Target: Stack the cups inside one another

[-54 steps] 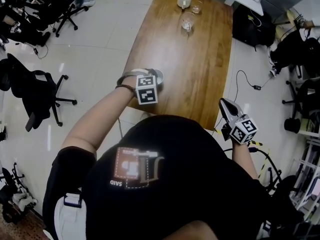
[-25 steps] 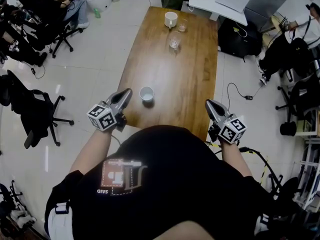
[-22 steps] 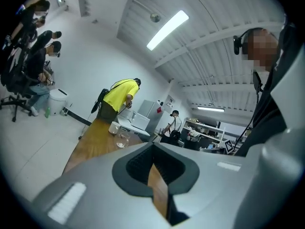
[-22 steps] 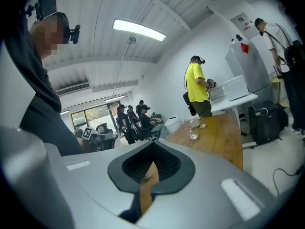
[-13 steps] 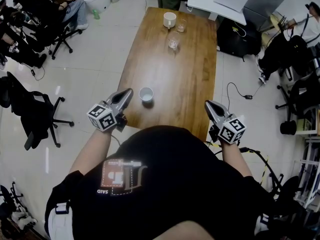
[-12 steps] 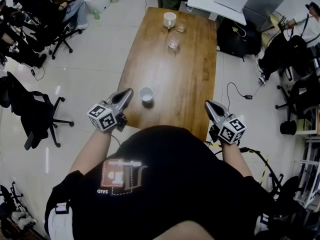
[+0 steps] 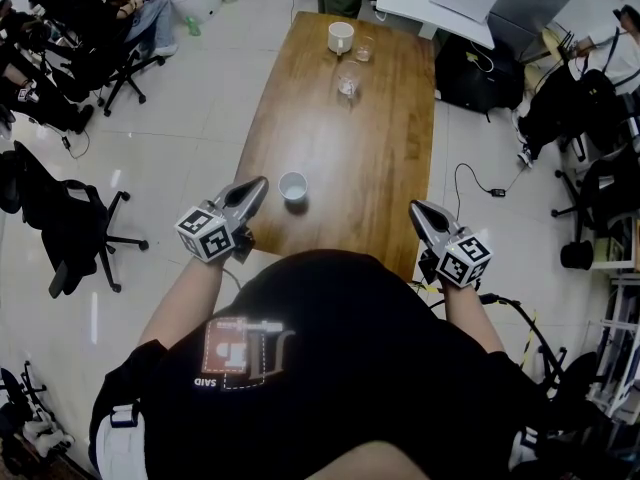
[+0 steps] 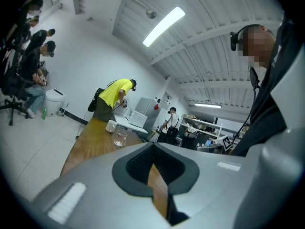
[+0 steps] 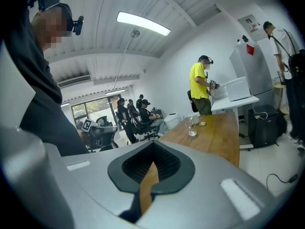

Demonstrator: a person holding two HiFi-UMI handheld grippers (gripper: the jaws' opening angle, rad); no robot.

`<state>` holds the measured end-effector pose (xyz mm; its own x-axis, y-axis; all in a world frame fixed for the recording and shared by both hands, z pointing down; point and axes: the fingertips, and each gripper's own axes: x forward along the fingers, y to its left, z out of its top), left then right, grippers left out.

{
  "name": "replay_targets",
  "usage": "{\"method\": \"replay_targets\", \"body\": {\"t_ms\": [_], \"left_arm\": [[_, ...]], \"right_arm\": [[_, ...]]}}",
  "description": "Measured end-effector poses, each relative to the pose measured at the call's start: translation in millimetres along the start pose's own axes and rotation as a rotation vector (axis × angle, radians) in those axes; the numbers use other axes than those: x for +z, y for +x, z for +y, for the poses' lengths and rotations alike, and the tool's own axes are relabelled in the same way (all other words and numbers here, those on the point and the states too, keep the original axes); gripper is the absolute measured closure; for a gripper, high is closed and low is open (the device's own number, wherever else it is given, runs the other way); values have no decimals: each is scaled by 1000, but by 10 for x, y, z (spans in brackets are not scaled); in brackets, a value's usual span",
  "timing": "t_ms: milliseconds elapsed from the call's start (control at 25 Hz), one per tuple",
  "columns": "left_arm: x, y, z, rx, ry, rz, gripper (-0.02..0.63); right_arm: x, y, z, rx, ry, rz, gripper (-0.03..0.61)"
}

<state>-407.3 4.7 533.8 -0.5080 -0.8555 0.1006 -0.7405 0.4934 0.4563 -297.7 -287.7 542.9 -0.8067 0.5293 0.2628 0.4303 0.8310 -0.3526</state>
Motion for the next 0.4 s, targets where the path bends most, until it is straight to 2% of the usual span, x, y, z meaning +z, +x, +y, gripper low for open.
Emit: {"method": "replay_targets", "body": {"t_ms": [400], "left_arm": [[4, 25, -42, -12, 14, 13, 611]], "right_arm": [[23, -13, 26, 9, -11, 15, 566]]}}
